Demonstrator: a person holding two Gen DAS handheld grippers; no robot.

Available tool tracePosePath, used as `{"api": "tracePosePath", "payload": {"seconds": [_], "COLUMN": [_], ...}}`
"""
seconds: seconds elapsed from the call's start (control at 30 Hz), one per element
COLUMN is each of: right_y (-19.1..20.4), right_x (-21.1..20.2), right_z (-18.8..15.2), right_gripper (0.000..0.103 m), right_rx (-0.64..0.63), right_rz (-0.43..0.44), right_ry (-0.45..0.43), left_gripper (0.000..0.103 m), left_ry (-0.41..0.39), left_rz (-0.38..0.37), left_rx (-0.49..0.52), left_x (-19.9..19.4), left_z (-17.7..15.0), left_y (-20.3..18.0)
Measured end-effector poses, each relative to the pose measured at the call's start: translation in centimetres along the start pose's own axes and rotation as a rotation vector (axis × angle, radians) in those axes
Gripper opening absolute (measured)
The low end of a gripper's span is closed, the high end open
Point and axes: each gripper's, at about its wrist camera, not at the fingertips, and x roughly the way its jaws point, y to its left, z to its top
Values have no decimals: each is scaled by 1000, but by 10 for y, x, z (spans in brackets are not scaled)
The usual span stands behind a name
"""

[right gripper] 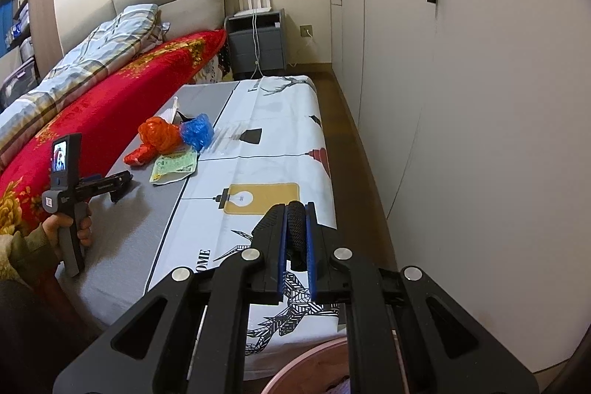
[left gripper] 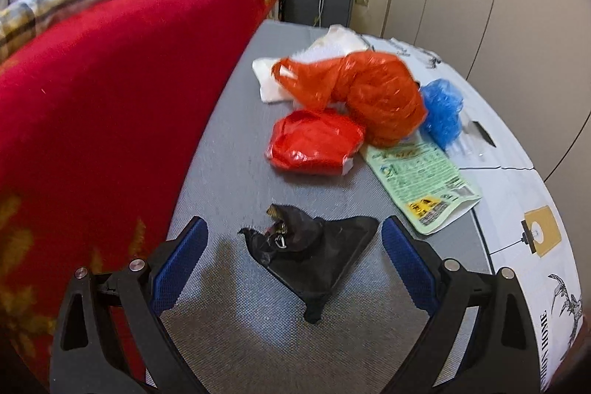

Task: Collect trash
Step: 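Close the left gripper on the black cloth and lift it, then carry the black cloth with the left gripper over the pink bin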

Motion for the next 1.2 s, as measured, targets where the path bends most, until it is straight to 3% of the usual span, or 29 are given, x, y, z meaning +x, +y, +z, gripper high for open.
{"api": "tracePosePath", "payload": {"seconds": [0.07, 0.2, 0.37, 0.63, 0.9, 1.07, 1.2], "right_y": [0, 1, 1, 2, 11, 11, 7], "right_x": [2, 3, 0, -19, -75, -122, -152], "right_z": [-1, -1, -1, 4, 22, 23, 13], "right_gripper": [9, 9, 9, 9, 9, 9, 9], "right_rx": [2, -1, 0, -2, -10, -12, -21], "right_rz": [0, 1, 0, 10, 63, 91, 88], "right_ry": [2, 7, -2, -46, -152, -222, -242], "left_gripper": [91, 63, 48, 46, 46, 46, 46], "left_ry": [21, 37, -13, -113, -243, -293, -294], "left_rz": [-3, -23, -36, -58, -110, -154, -203], "left_rx": [-11, -24, -18, -21, 25, 42, 84], "left_x": [5, 8, -2, -58, -169, -233, -272], "left_z": [0, -1, 1, 26, 56, 54, 32], "left_y": [2, 5, 5, -4, -37, -66, -96]}}
